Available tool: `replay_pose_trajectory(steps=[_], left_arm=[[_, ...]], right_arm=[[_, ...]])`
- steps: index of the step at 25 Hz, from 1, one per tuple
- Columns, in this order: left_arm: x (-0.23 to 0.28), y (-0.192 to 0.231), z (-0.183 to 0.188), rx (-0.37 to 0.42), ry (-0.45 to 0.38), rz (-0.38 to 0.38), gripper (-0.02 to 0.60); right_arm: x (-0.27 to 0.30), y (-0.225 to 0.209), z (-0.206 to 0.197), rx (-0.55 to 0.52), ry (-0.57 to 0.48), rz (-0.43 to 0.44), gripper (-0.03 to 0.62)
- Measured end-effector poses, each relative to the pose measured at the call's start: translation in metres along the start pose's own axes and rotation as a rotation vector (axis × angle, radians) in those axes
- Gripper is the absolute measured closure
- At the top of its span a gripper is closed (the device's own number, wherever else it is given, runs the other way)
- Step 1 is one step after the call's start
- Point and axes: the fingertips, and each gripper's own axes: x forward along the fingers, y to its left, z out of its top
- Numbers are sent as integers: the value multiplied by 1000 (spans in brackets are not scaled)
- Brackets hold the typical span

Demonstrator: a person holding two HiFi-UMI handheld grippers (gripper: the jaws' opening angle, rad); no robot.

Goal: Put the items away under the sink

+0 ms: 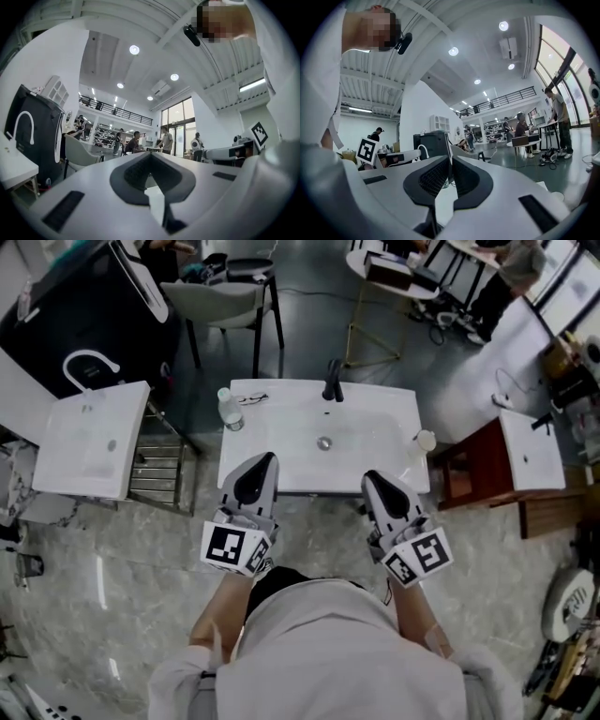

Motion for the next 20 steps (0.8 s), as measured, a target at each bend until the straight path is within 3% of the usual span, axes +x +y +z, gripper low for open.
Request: replay_pose_trajectory(steps=[3,15,20], left_arm=[[2,-5,2,34,17,-14,579],[-20,12,-12,-18,34,9,579],[-38,15,-12,-4,39,4,578]], right_arm=[[5,2,0,10,11,26,553],[7,24,-14,4,20,25,554],[8,48,-19,2,20,40,554]])
